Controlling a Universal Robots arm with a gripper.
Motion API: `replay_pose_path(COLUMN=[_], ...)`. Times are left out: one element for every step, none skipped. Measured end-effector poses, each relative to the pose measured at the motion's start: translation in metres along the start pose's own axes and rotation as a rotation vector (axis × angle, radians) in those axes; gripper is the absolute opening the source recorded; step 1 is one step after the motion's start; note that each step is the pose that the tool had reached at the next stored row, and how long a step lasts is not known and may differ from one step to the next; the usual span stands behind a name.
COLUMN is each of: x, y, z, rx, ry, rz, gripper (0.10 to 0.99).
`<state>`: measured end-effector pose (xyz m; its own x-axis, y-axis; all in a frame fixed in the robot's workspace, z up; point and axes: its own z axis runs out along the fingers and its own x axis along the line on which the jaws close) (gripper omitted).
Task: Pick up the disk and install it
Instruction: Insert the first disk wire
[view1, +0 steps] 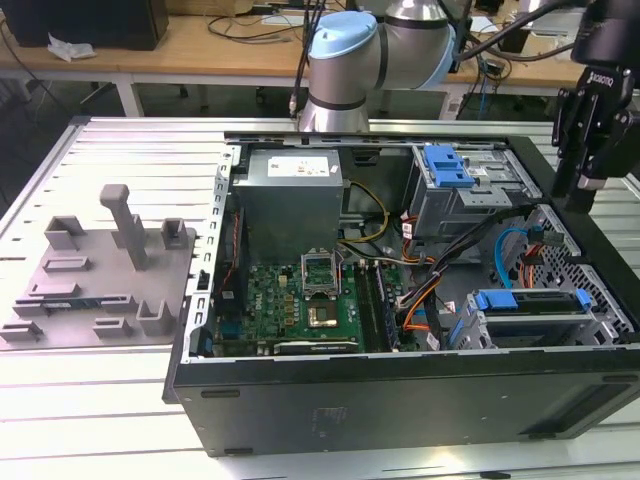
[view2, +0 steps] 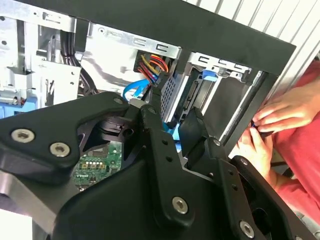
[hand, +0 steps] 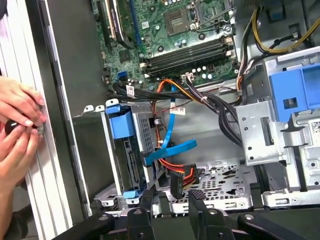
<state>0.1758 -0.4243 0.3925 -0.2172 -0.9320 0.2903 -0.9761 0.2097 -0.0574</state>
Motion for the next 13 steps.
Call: replay_pose_path(x=[-0.001, -0.0021, -0.0056, -0.012, -0.016, -0.0181, -0.0191, -0.0197, -0.0206, -0.0218, -0.0229, -0.0237, -0.0242], y=[0.0, 0.0001, 0.0006, 0.0015, 0.0013, -0.003, -0.0062, -0.0081, -0.0111, -0.0139, -0.0138, -0.0136, -0.0136], z=[0.0006, 0.0012, 0.0018, 0.002, 0.002, 0.0033, 0.0039, 0.0043, 0.0051, 0.0068, 0.0103, 0.0127, 0.0143], rx=[0.0, 0.0, 0.002, 0.003, 0.002, -0.011, -0.026, -0.035, -0.048, -0.061, -0.064, -0.064, -0.065], ry=[0.0053, 0.0095, 0.0167, 0.0218, 0.024, 0.0281, 0.0333, 0.0365, 0.0406, 0.0437, 0.045, 0.0452, 0.0453], rz=[0.004, 0.006, 0.007, 0.007, 0.007, 0.003, -0.003, -0.006, -0.01, -0.014, -0.015, -0.015, -0.015], gripper=[0.42, 0.42, 0.42, 0.42, 0.42, 0.42, 0.42, 0.42, 0.42, 0.42, 0.42, 0.42, 0.42])
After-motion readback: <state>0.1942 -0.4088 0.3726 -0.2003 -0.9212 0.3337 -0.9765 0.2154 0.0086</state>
